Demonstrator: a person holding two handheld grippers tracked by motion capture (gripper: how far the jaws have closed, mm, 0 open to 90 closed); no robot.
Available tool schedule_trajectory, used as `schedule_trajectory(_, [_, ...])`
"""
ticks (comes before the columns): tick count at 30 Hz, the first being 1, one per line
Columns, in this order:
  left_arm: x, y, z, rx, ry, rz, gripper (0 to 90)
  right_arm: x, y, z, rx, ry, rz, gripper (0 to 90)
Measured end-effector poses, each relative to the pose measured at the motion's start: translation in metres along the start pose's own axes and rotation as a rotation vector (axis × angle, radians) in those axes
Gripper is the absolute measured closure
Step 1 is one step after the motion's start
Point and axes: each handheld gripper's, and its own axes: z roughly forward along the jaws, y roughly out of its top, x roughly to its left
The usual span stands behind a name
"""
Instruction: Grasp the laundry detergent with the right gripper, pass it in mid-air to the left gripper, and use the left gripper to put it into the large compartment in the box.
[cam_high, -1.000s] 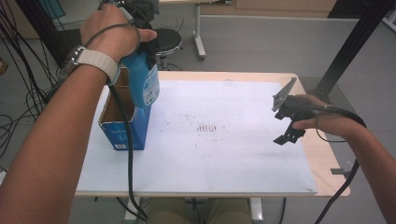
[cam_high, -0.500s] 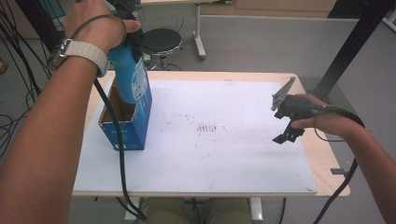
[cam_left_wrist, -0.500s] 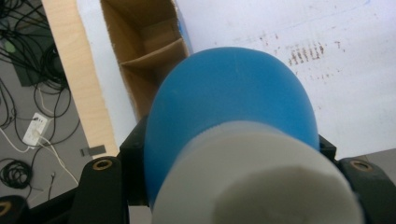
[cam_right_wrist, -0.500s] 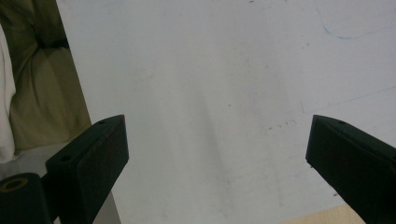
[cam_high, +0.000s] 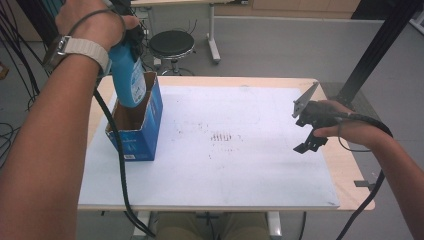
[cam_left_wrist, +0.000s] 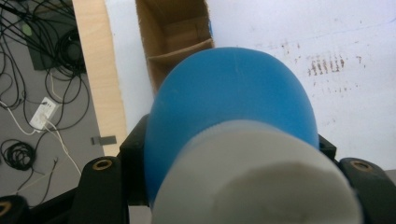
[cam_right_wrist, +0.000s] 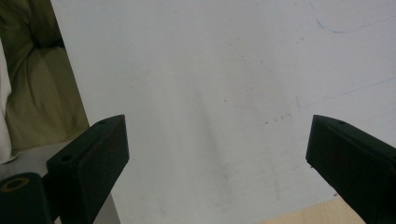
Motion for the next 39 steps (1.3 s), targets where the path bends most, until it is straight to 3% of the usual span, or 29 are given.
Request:
schedule_trajectory(18, [0.021,0.003,0.013,-0.011,-0.008,-0.066,38.3,-0.005,-0.001,0.003,0.01,-0.003,0.008,6.2])
schedule_trajectory(39, [0.03,0.002,0.045,0.01,-0.002,-0.071,38.3,-0.005,0.0,0.006,0.015,-0.001,0.01,6.3])
